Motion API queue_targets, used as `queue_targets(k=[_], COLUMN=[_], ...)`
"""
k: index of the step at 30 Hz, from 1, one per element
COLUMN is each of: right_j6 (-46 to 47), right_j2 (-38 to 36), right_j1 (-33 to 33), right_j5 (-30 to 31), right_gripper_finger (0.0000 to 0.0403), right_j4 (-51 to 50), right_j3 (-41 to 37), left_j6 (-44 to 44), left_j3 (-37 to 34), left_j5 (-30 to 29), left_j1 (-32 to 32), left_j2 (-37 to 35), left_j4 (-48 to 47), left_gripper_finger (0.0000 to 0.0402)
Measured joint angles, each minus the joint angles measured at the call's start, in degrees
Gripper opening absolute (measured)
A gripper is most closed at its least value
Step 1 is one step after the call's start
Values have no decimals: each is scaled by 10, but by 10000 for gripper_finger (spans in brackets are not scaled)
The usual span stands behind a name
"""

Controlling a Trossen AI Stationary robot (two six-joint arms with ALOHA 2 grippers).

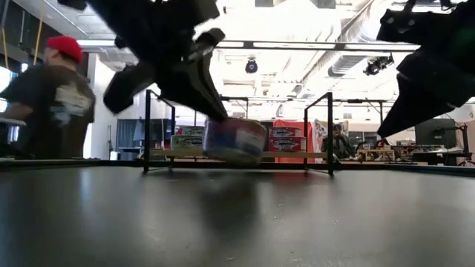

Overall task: Stack canned seafood by type on shelf
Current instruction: Stack the blue-tuna can on top of the blue-pink tuna can on the shelf

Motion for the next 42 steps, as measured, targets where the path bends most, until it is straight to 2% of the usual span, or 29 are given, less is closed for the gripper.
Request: queue_targets(k=[6, 12, 15, 19, 22, 27, 31, 34, 42], right_j6=[0, -1, -1, -1, -1, -1, -5, -7, -27], right_j2=[0, 0, 0, 0, 0, 0, 0, 0, 0], right_j1=[6, 6, 6, 5, 5, 5, 4, 4, 4], right_j5=[23, 24, 24, 25, 34, 53, 51, 52, 55], right_gripper_finger=[100, 100, 100, 100, 100, 100, 100, 100, 100], right_j4=[0, 0, 0, 2, 3, 7, 7, 6, 9], right_j3=[0, 0, 0, 0, 0, 0, 0, 0, 0], left_j6=[-3, -23, -34, -34, -32, 10, 21, 15, -2], left_j3=[23, 26, 26, 26, 25, 4, -15, -16, -13], left_j5=[-39, -29, 3, 101, 145, 112, 53, -1, -52], left_j1=[2, 5, 2, -5, -8, -6, -6, -7, -7], left_j2=[-10, -10, -12, -14, -12, 8, 34, 54, 100], left_j4=[-23, -42, -59, -103, -120, -93, -61, -55, 6], left_gripper_finger=[1, 1, 7, 45, 92, 169, 193, 169, 19])
